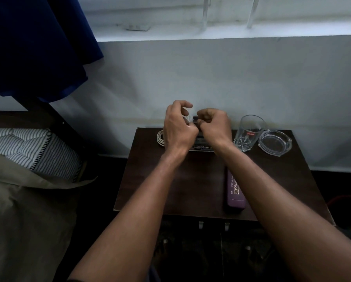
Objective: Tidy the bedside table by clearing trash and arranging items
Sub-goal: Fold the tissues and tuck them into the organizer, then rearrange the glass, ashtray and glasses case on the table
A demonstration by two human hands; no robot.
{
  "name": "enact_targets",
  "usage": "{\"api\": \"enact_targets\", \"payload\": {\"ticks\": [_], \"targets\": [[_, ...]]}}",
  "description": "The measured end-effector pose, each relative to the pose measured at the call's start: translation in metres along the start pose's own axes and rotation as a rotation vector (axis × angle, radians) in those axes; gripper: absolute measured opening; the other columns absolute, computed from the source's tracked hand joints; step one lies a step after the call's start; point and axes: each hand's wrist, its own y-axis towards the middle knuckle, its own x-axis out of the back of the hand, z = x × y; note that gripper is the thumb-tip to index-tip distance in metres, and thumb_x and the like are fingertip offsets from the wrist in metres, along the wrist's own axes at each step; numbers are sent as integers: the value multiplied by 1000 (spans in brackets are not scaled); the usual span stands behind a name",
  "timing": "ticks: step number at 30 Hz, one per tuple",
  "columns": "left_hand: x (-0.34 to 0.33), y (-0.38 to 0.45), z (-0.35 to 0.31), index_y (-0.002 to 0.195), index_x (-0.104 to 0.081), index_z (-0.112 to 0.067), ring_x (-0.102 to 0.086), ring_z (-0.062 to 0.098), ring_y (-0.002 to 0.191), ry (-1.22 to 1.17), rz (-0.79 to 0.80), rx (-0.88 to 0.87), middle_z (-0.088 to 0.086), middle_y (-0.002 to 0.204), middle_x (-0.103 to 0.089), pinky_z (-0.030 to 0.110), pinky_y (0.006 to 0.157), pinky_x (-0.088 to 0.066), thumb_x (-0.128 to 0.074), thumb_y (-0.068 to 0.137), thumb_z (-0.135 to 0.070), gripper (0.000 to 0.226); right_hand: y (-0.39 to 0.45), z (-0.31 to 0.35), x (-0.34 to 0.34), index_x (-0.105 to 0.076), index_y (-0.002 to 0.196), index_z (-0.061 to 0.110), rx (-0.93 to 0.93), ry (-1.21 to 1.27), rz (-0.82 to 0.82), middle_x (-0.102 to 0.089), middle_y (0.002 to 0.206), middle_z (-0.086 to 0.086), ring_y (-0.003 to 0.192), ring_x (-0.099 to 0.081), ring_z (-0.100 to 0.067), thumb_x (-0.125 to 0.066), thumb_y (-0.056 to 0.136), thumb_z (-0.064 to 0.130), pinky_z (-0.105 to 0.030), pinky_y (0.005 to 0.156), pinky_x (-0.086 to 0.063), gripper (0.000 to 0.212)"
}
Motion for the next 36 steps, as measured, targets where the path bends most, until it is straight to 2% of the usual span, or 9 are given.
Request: {"api": "enact_targets", "payload": {"ticks": [6,11,15,18,21,24,28,31,36], "targets": [[-15,-17,-23,99,-68,-24,-68,12,78,-56,138,-56,-5,91,-71,28,76,-58,-69,75,-3,32,-11,7,42,-83,111,16,83,-194,-86,-83,108,-5,105,-77,-20,-72,79,5,-31,92,-60,35],[-42,-26,-27,110,-71,-21,-75,16,85,-82,328,-12,-5,96,-76,34,87,-62,-74,85,-5,30,-12,-17,84,-73,129,14,226,-491,-328,-69,137,-11,132,-57,-33,-70,71,1,-39,108,-46,60],[-68,-29,-38,132,-65,-17,-75,19,97,-68,397,21,0,118,-74,36,96,-61,-76,85,-4,49,-4,-48,108,-35,161,12,34,-458,-253,-40,161,-18,148,-37,-38,-81,69,7,-40,118,-35,103],[-88,-34,-44,142,-59,-17,-75,23,109,-33,458,74,4,130,-74,40,101,-60,-75,84,-3,62,4,-63,115,-10,168,18,-119,-219,-170,-47,153,-15,143,-46,-30,-87,76,12,-32,110,-41,120],[-102,-38,-48,144,-56,-20,-75,24,111,16,501,108,2,129,-76,42,102,-59,-72,81,-5,67,6,-73,114,-34,160,18,-182,-61,-116,-63,135,-9,119,-65,-22,-87,79,10,-32,99,-54,98],[-106,-37,-52,142,-58,-21,-74,24,110,58,440,133,3,125,-77,37,99,-59,-71,80,-6,64,5,-80,112,-60,130,16,-155,50,-157,-72,124,-11,97,-74,-20,-91,71,11,-43,90,-64,66],[-114,-30,-58,131,-68,-20,-74,19,104,-18,355,208,-3,105,-78,22,83,-55,-65,83,-2,51,7,-79,125,-66,109,24,-158,131,-246,-76,99,2,88,-76,-15,-97,49,37,-38,81,-64,69],[-129,-36,-61,133,-64,-18,-70,16,99,-50,373,227,-15,87,-67,23,84,-50,-66,91,-6,44,12,-73,145,-67,105,23,-118,171,-360,-71,89,8,82,-71,-14,-95,52,26,-28,73,-59,60],[-160,-59,-63,132,-63,-20,-71,23,117,58,657,163,1,120,-76,37,104,-54,-68,92,-15,41,11,-83,179,-67,111,26,-103,42,-470,-75,97,7,89,-73,-17,-94,51,34,-32,83,-60,66]]}}
